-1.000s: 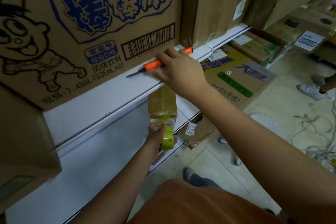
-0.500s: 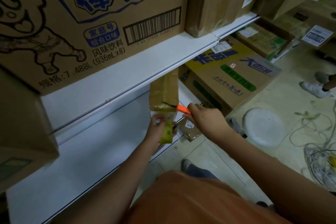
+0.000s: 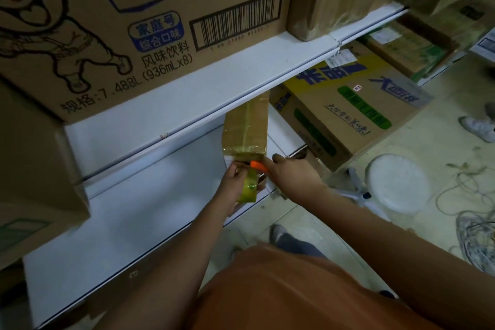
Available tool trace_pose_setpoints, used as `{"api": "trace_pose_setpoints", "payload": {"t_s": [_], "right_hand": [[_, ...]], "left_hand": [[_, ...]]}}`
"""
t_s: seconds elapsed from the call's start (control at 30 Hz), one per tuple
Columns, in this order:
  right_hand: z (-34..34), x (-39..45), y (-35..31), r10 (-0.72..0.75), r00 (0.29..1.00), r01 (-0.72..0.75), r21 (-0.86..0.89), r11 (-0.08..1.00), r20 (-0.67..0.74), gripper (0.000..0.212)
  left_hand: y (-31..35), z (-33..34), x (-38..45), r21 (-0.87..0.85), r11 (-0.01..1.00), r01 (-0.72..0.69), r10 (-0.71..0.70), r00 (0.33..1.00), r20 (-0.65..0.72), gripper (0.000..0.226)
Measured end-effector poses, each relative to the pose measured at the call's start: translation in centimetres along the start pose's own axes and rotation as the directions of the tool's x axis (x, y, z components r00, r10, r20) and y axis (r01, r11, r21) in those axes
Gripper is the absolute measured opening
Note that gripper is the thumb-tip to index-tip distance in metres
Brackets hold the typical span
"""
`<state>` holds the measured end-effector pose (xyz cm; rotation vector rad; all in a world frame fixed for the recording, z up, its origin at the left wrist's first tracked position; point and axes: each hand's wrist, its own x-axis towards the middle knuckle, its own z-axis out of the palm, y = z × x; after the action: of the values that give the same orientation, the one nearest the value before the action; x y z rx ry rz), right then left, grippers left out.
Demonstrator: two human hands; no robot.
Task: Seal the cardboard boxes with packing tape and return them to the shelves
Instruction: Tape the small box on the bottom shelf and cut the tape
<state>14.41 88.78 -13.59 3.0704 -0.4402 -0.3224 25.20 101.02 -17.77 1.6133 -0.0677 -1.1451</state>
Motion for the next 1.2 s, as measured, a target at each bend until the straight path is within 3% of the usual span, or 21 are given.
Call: {"api": "trace_pose_setpoints", "payload": {"t_s": [0.17,0.43,0.63,0.77,0.83,0.93,1.03,1.2], "right_hand": [[-0.1,-0.4,0.2,0.081,0.994,-0.077,-0.061,0.995,0.068,0.078],[-0.5,-1.8,0.1,0.175,0.982,-0.166,-0.127,0.978,0.069,0.071],[-0.8,-1.3,-0.6,0.203,0.976,-0.197,-0.075,0.978,0.085,0.069],[-1.0,-2.9,2.0,0.296,0.954,-0.296,-0.020,0.955,0.052,0.059],[-0.5,-3.5,3.2,0.182,0.983,-0.183,-0.043,0.982,-0.017,0.061],[0.8,-3.8,3.9,-0.007,0.979,0.003,-0.020,1.000,-0.203,0.056],[0.9,-2.5,4.7,0.036,0.942,0.018,0.157,0.987,-0.335,0.051],[1.8,0.3,6.2,0.099,0.942,-0.004,0.285,0.959,-0.319,0.056]], "left_hand": [[0.1,0.2,0.3,0.031,0.999,-0.026,0.025,0.999,0.038,0.026],[0.6,0.0,0.8,0.167,0.985,-0.052,0.049,0.999,0.020,0.021],[0.9,-0.2,1.3,0.158,0.985,-0.074,0.083,0.995,-0.050,0.021],[-3.9,-2.9,4.2,0.177,0.984,-0.028,0.051,0.990,-0.129,0.024],[-8.1,-4.7,7.0,0.134,0.991,0.025,-0.009,0.993,-0.120,0.040],[-8.8,-4.8,7.8,0.107,0.994,0.000,0.011,0.995,-0.101,0.039],[-4.2,-3.0,4.5,0.139,0.987,-0.083,0.098,0.990,-0.103,0.030],[-0.1,-1.2,1.2,0.074,0.988,-0.135,0.141,0.987,-0.075,0.010]]}}
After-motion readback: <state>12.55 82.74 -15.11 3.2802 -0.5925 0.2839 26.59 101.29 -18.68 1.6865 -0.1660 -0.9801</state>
